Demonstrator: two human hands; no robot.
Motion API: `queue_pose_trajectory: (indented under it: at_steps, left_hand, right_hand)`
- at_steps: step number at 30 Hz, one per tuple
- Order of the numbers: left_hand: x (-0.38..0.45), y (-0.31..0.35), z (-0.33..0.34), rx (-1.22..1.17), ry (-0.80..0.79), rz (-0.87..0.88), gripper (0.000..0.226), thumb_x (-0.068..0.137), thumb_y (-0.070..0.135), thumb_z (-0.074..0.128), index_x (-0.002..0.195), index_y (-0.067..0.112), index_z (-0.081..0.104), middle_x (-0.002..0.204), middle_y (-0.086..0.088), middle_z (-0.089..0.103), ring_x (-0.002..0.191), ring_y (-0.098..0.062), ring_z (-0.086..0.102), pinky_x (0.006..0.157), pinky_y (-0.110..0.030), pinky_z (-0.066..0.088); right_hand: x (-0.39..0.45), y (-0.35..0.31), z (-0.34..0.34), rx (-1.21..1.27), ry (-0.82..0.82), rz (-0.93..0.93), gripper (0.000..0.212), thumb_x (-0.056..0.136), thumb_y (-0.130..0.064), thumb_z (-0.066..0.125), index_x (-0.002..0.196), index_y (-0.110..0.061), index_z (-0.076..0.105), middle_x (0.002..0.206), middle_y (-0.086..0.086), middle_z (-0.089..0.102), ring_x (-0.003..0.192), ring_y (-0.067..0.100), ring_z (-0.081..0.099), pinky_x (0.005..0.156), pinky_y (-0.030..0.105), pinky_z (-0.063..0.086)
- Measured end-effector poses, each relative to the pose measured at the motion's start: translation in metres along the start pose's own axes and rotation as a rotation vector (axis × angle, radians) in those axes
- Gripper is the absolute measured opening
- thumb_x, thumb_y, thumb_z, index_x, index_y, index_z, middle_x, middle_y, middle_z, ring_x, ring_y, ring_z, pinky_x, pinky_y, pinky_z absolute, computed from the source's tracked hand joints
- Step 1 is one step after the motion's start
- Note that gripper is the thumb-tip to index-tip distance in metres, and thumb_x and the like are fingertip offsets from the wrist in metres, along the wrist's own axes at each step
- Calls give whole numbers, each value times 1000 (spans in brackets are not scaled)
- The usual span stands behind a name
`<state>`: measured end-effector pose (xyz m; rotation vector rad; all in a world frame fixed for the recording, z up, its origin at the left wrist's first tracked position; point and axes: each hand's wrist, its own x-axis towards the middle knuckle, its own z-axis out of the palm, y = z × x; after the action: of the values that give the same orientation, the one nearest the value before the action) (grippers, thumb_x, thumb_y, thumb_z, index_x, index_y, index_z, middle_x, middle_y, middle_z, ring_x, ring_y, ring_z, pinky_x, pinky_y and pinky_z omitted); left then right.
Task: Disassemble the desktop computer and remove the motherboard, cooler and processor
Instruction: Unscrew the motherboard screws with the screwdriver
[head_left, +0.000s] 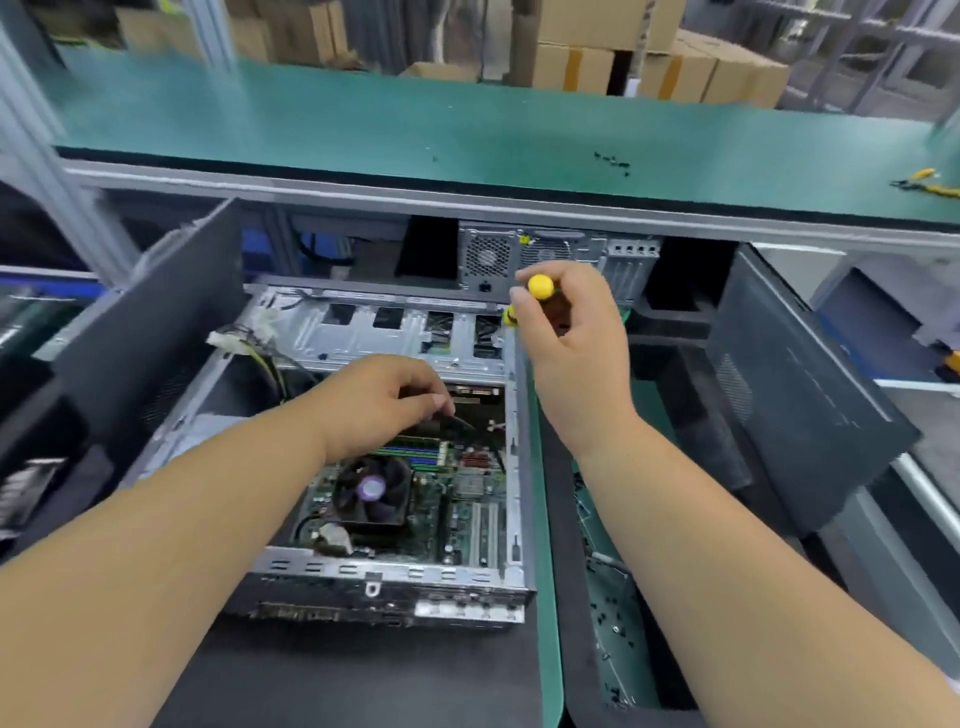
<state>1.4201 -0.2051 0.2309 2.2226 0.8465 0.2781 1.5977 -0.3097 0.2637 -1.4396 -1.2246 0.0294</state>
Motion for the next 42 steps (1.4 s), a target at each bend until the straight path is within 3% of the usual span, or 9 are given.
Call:
queue_pose_trajectory:
  at_steps: [3,6,9,12,19,24,29,34,42]
  left_hand:
    - [-8,-23,-19,7,55,-35,18,93,30,62,81,38,72,86,18,70,86,0,63,83,-28,49]
    - [-16,-44,-37,77,83,-56,16,92,32,61,81,39,71,87,17,69,86,-2,62,82,-29,50]
    - [-23,-64,-50,148,62,-103,14,91,33,59,85,39,70,86,11,69,83,-9,63,81,-35,53]
    - [-27,-82,-60,194,27,-110,13,92,31,59,88,37,70,88,12,67,84,-7,62,80,-34,53]
    - [-21,-111,-70,413,-68,-86,17,93,30,55,100,32,70,99,11,65,96,-13,59,85,-32,48]
    - [-15,-123,-72,523,-162,-98,26,92,28,45,100,38,67,106,10,65,98,-16,59,81,-31,48]
    - [-8,-129,-70,542,-166,-86,18,90,33,40,81,37,56,85,8,58,83,-18,56,63,-30,40]
    - [-5,-136,-64,583,-109,-112,25,87,39,39,88,31,62,83,6,59,79,-19,54,60,-29,35]
    - [-5,-137,-63,588,-87,-120,23,87,40,39,88,31,61,85,4,60,81,-19,56,59,-28,38]
  right_hand:
    - [4,-11,26,84,-106,95,12,97,-32,56,102,-22,61,99,-5,58,91,8,56,79,24,46]
    - [0,-19,54,140,-212,189,10,98,-31,55,93,-24,61,89,-2,62,79,8,58,73,27,47]
    - [-8,-19,80,131,-320,247,12,98,-33,56,93,-25,63,96,3,63,88,16,62,84,40,51]
    - [-15,-15,102,52,-389,236,7,97,-34,58,99,-31,64,97,-1,57,86,12,59,80,37,51]
    - [-27,-6,137,-46,-533,271,9,94,-32,62,95,-24,64,87,-2,67,85,22,66,81,48,54]
    - [-36,2,158,-192,-633,260,11,93,-33,63,98,-24,66,94,-3,65,88,18,62,82,41,52]
    - [-39,4,175,-231,-601,169,13,93,-35,62,99,-24,67,92,-13,60,89,10,55,77,27,45]
    - [-39,11,185,-301,-690,143,15,94,-29,64,106,-20,68,101,-2,64,95,14,54,82,28,42]
    - [-40,12,183,-275,-646,167,13,94,-25,64,103,-17,69,99,-4,64,95,13,53,83,26,41]
